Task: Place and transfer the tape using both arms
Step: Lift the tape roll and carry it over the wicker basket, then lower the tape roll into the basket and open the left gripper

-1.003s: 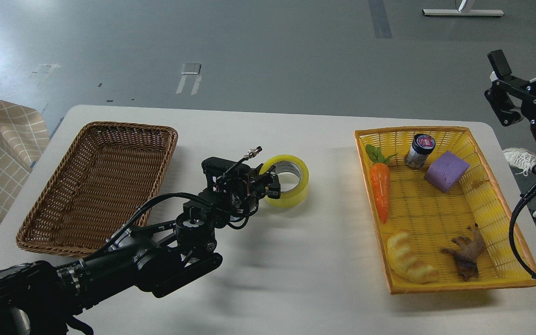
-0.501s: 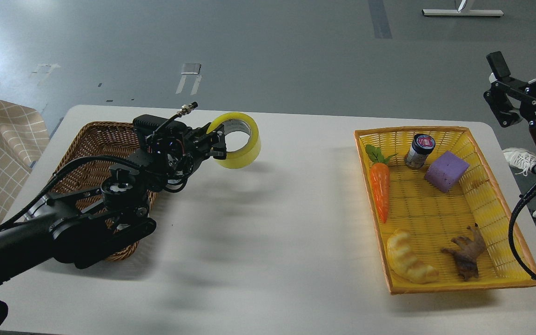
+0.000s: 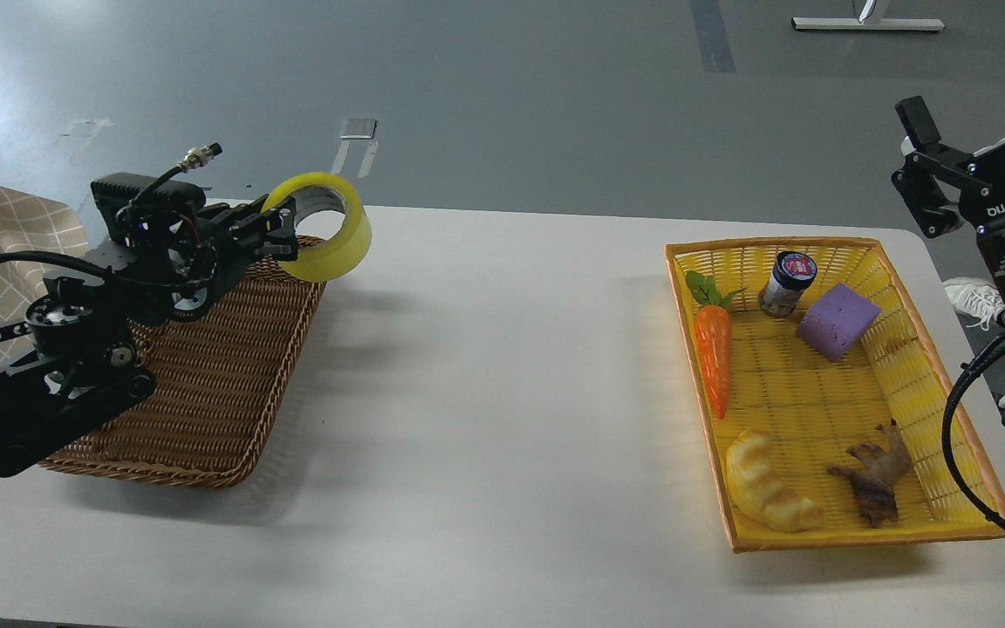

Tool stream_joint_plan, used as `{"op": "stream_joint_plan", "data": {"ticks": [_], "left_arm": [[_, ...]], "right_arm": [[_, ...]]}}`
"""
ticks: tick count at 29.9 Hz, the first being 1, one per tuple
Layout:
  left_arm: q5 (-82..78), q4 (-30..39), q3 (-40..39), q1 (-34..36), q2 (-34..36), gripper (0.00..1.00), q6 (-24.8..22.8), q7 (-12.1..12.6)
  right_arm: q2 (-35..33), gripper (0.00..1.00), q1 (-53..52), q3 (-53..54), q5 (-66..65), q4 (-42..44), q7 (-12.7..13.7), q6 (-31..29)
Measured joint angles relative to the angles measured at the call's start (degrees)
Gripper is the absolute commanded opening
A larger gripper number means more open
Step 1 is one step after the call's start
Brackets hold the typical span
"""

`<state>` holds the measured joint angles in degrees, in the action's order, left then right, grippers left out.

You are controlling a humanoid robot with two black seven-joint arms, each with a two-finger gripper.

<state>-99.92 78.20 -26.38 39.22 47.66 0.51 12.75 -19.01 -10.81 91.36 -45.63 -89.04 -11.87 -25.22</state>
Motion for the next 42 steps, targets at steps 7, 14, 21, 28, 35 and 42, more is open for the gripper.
{"op": "stream_joint_plan", "data": {"ticks": [7, 14, 21, 28, 35, 42], "left_arm": [[1.53, 0.05, -0.23, -1.14, 5.75, 0.19, 0.17, -3.24], [1.93, -0.80, 0.61, -4.09, 10.94, 0.19, 0.36, -7.36], [1.59, -4.32, 0.68, -10.94, 11.55, 0.19, 4.25, -9.76], [1.89, -10.21, 0.70, -13.73, 10.77, 0.19, 6.75, -12.60], [2.34, -13.00, 0.62, -14.18, 9.49, 0.20, 6.88, -14.56], [2.45, -13.17, 0.62, -14.67, 8.08, 0.20, 6.88, -15.52]], "right_arm": [[0.33, 1.00, 0.00, -0.76, -0.74, 0.02, 0.08, 0.00], [1.53, 1.00, -0.10, -1.97, -1.89, 0.08, 0.09, 0.00], [1.83, 1.00, -0.33, -2.74, -3.02, 0.09, 0.09, 0.00], [1.80, 1.00, -0.23, -2.93, -3.22, 0.10, 0.09, 0.00], [1.83, 1.00, -0.18, -3.38, -3.58, 0.09, 0.09, 0.00], [2.36, 1.00, -0.25, -3.72, -5.27, 0.27, 0.09, 0.00]]}}
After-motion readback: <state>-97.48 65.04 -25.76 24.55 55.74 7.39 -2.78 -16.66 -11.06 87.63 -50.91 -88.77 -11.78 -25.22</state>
